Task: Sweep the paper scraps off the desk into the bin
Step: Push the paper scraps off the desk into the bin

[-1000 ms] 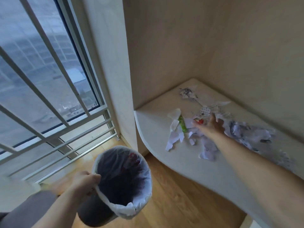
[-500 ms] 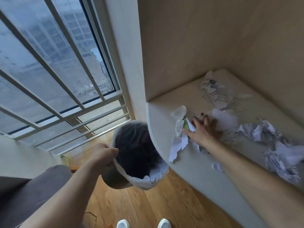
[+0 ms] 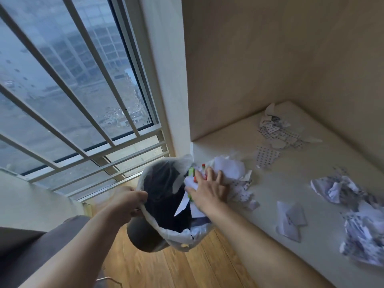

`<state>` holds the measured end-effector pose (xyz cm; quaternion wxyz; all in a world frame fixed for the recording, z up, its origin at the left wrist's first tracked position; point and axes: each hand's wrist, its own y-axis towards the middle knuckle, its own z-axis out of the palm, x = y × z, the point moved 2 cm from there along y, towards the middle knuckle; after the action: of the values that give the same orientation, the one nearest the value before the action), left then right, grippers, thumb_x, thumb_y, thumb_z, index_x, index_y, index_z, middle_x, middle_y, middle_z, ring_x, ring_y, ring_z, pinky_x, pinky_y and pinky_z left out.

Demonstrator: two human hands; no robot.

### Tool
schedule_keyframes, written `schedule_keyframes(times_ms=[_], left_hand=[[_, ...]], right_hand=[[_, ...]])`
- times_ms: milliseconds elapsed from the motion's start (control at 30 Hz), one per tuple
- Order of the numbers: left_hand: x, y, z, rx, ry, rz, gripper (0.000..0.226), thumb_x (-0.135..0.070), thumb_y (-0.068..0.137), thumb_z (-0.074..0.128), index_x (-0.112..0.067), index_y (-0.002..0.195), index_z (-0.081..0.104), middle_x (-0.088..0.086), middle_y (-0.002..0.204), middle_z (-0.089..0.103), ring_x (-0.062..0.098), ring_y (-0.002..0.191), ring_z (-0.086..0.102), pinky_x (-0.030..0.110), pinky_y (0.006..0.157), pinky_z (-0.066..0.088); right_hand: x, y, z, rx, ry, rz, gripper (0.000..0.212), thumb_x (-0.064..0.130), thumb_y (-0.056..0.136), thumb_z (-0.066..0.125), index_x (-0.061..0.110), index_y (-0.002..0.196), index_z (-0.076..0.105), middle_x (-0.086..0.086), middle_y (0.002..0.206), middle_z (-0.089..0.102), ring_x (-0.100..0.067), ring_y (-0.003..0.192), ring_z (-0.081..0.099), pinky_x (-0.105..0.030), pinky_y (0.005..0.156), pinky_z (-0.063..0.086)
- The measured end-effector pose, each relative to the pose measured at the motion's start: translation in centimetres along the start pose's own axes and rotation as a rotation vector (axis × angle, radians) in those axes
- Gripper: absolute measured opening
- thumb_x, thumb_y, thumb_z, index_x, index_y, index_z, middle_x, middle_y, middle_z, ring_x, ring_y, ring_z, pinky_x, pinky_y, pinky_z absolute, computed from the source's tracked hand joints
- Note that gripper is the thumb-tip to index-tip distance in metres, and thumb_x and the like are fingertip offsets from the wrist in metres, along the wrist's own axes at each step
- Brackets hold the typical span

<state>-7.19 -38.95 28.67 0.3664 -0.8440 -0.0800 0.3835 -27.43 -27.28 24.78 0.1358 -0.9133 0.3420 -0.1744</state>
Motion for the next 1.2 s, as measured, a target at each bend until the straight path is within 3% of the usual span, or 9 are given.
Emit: schedule_keyframes(times_ms=[133,233,333,467,600,733,867,1067,1200], left_hand=[[-1.1,-0.5,-0.4,0.014,0.006,0.032,0.014,-0.003,0.08,0.071,0.004,0.092,0.067,0.024,0.094,0.066,0.035,0.079,0.071,0.028,0.046,0.055],[-1.9,-0.7,-0.7,0.014,0.014,0.056,0.01,-0.001,0.081,0.07,0.004,0.089,0.067,0.024,0.093,0.065,0.033,0.078,0.07,0.028,0.046,0.055],[-2.3,-0.7,-0.9,0.044,0.015,0.063,0.009,-0.001,0.081,0.071,0.004,0.086,0.068,0.023,0.09,0.065,0.034,0.078,0.07,0.03,0.049,0.055],[-2.3,-0.7,-1.0,0.046,0.008,0.055,0.009,-0.001,0.08,0.071,0.004,0.087,0.069,0.024,0.092,0.066,0.035,0.079,0.071,0.032,0.051,0.057],[-2.3,-0.6,-1.0,0.053,0.017,0.042,0.011,-0.002,0.08,0.072,0.004,0.088,0.069,0.025,0.093,0.066,0.036,0.079,0.072,0.033,0.052,0.059],[-2.5,-0.8,-0.8,0.072,0.03,0.039,0.011,-0.002,0.082,0.07,0.005,0.089,0.067,0.023,0.092,0.064,0.034,0.078,0.069,0.03,0.049,0.056],[-3.0,-0.9,-0.5,0.105,0.038,0.042,0.014,0.001,0.081,0.069,0.009,0.093,0.066,0.027,0.096,0.063,0.037,0.083,0.068,0.035,0.057,0.057],[-2.7,-0.1,-0.3,0.149,0.073,0.039,0.013,0.0,0.081,0.07,0.007,0.091,0.067,0.028,0.101,0.063,0.036,0.083,0.069,0.035,0.057,0.058],[-2.7,-0.1,-0.1,0.181,0.083,0.033,0.011,0.0,0.081,0.07,0.007,0.089,0.067,0.027,0.1,0.062,0.034,0.078,0.069,0.032,0.052,0.056]], right_hand=[[3.5,-1.8,0.6,0.046,0.1,-0.118,0.076,0.073,0.082,0.042,0.035,0.146,0.026,-0.002,0.161,0.011,-0.039,0.144,0.008,-0.058,0.102,0.037],[4.0,-3.4,-0.4,-0.052,0.196,-0.242,0.074,0.077,0.079,0.033,0.041,0.144,0.024,0.001,0.158,0.019,-0.031,0.136,0.029,-0.051,0.093,0.043],[1.6,-2.9,-2.5,-0.182,0.211,-0.21,0.077,0.078,0.078,0.028,0.041,0.146,0.023,0.002,0.159,0.023,-0.028,0.136,0.034,-0.048,0.099,0.04],[-2.5,-0.1,-3.3,0.015,0.186,-0.037,0.075,0.068,0.086,0.035,0.035,0.151,0.021,0.003,0.165,0.006,-0.029,0.15,0.01,-0.047,0.118,0.018],[0.2,-1.3,0.2,0.175,0.148,-0.139,0.074,0.068,0.087,0.036,0.038,0.152,0.018,0.01,0.164,-0.007,-0.037,0.147,-0.024,-0.056,0.119,-0.005],[-0.1,-2.3,-0.8,0.1,0.317,-0.298,0.066,0.058,0.09,0.041,0.037,0.15,0.025,0.006,0.165,0.003,-0.021,0.152,-0.005,-0.049,0.121,0.009],[-5.8,-1.3,-4.2,-0.046,0.305,-0.041,0.065,0.047,0.092,0.048,0.029,0.152,0.027,0.003,0.166,0.006,-0.022,0.152,0.003,-0.046,0.122,0.015],[-16.1,-6.4,-4.4,-0.218,0.412,0.675,0.071,0.053,0.091,0.044,0.026,0.152,0.021,-0.008,0.164,0.006,-0.034,0.149,0.007,-0.059,0.116,0.015],[-13.8,-8.5,-0.1,-0.151,0.5,0.616,0.068,0.052,0.094,0.039,0.025,0.153,0.017,-0.009,0.165,0.001,-0.03,0.151,-0.004,-0.059,0.117,0.005]])
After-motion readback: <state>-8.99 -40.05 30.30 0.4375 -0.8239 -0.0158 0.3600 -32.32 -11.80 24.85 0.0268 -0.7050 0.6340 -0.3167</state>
